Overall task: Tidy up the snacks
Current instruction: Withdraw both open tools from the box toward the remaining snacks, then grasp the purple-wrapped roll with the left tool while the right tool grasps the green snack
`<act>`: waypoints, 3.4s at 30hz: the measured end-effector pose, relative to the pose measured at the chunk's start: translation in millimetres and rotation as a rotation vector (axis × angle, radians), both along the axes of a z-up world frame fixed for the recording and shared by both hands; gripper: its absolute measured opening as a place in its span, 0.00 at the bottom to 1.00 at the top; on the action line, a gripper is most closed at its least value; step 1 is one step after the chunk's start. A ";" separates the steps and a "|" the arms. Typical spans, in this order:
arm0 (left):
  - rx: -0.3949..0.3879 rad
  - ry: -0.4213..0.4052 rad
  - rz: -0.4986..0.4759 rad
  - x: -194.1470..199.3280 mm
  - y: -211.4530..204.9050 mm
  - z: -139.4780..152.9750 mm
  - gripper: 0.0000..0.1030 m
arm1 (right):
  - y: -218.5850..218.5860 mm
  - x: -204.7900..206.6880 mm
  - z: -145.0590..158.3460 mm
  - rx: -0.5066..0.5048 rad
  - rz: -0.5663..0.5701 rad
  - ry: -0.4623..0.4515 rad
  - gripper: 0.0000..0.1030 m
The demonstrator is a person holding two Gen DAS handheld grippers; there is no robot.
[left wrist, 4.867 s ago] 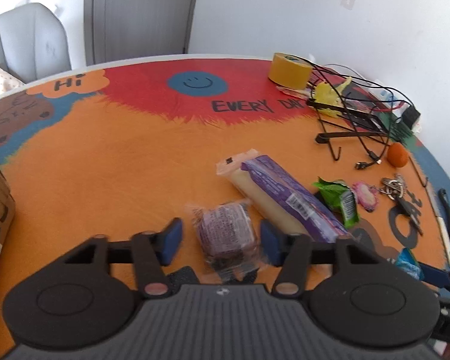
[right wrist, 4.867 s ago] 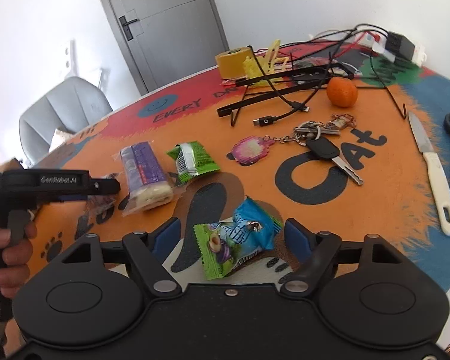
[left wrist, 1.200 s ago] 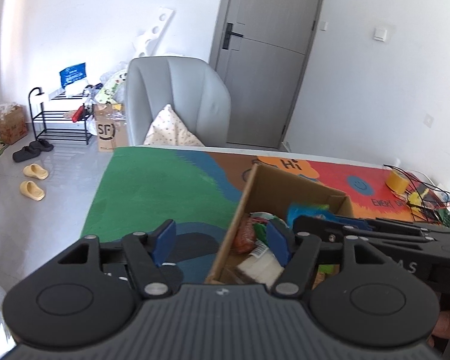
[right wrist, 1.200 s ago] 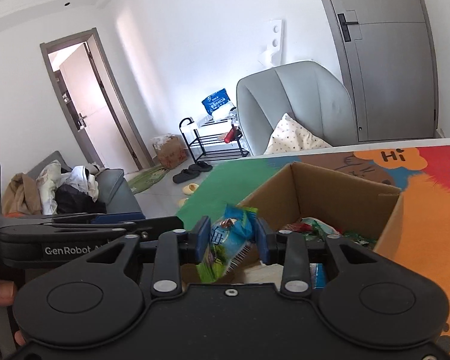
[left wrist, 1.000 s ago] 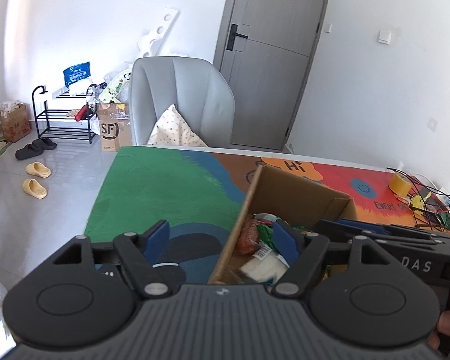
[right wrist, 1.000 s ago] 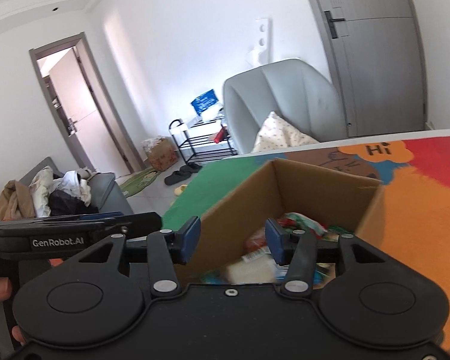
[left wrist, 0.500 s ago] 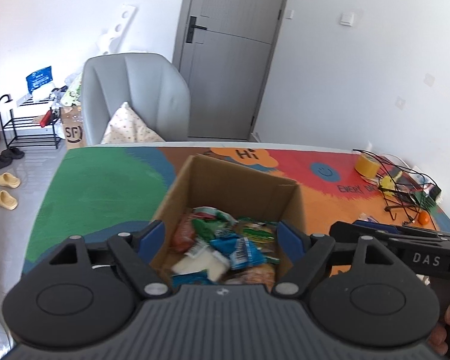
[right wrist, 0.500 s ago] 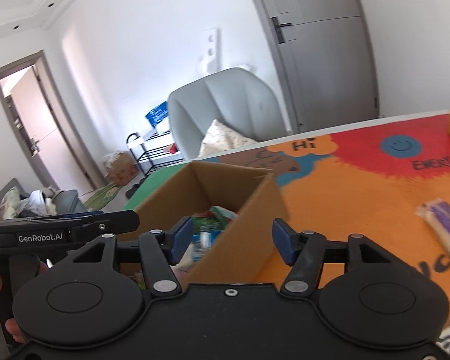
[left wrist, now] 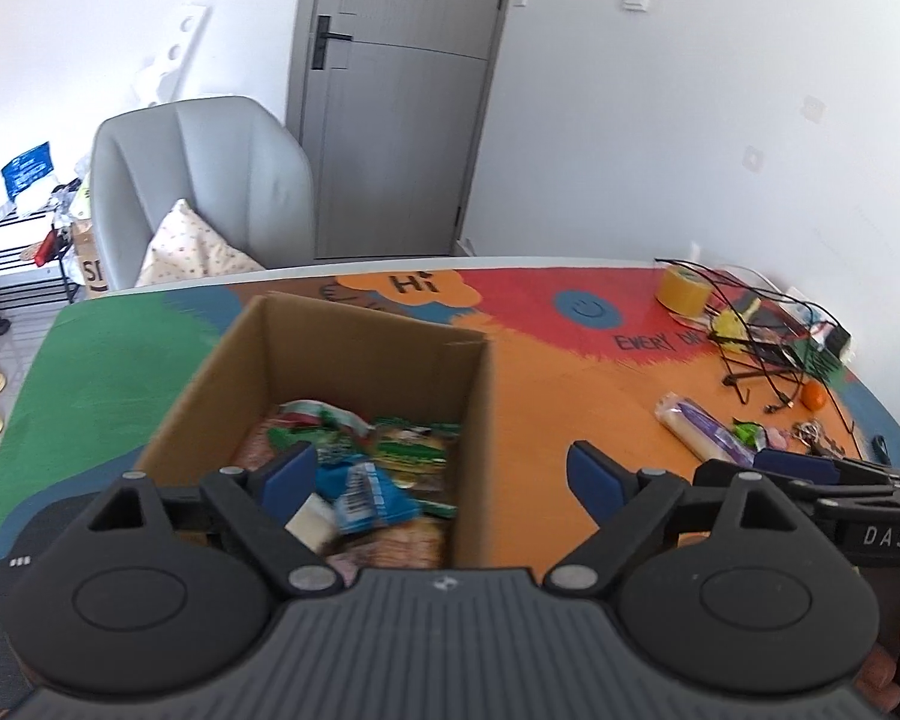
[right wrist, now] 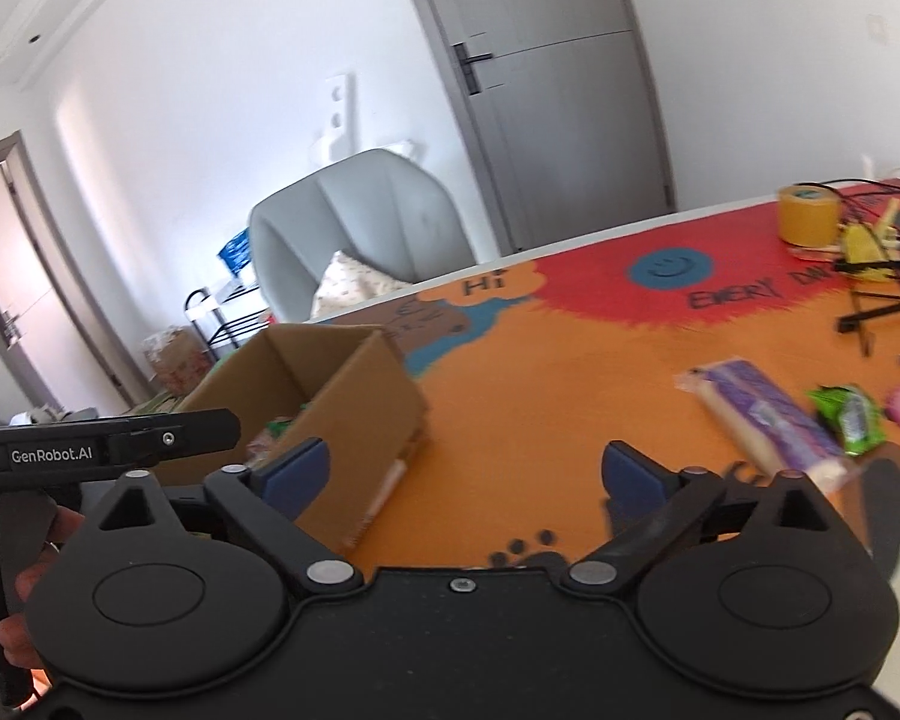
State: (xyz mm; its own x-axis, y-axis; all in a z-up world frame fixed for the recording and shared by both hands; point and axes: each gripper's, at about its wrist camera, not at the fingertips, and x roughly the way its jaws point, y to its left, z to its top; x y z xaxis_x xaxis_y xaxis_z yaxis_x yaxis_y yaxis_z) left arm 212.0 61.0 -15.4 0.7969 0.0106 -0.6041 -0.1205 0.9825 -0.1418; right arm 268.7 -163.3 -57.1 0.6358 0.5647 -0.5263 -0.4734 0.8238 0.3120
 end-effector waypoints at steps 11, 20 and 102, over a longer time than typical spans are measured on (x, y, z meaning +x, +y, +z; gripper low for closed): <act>0.063 0.018 -0.070 22.1 -58.7 -8.6 0.87 | -49.8 -0.1 -10.0 -0.050 -0.118 0.004 1.00; 0.085 0.017 -0.120 42.9 -106.0 -18.3 0.87 | -91.2 5.9 -21.5 -0.093 -0.255 0.002 1.00; -0.027 0.092 -0.098 139.4 -155.2 -78.7 0.29 | -111.3 108.4 -74.4 -0.080 -0.244 0.096 0.29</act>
State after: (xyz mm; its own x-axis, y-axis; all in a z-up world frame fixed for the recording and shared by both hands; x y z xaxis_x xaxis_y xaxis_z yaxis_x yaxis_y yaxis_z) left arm 351.4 -94.3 -94.1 0.7343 -0.0820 -0.6738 -0.0377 0.9862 -0.1611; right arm 377.1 -274.6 -131.5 0.6931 0.3551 -0.6273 -0.2290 0.9336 0.2755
